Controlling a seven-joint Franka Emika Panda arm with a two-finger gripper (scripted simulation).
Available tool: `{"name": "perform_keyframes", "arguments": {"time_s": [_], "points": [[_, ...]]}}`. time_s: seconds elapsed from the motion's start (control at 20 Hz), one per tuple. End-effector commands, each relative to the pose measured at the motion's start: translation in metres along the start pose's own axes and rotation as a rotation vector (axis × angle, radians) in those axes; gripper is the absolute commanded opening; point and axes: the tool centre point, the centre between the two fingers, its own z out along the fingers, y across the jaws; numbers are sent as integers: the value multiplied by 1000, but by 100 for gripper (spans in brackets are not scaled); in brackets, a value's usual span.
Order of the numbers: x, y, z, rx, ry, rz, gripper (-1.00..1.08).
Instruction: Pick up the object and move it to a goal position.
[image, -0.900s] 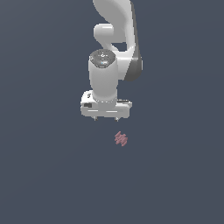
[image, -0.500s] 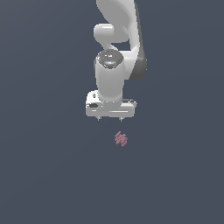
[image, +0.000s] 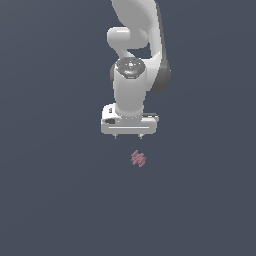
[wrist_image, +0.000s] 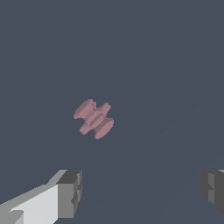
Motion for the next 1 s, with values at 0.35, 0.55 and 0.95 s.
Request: {"name": "perform_keyframes", "arguments": {"time_s": [0.35, 0.55, 0.95], "points": [[4, -4, 9, -4, -1, -140, 100], [6, -7, 15, -6, -2, -239, 100], [13, -15, 29, -8, -3, -476, 100]]}}
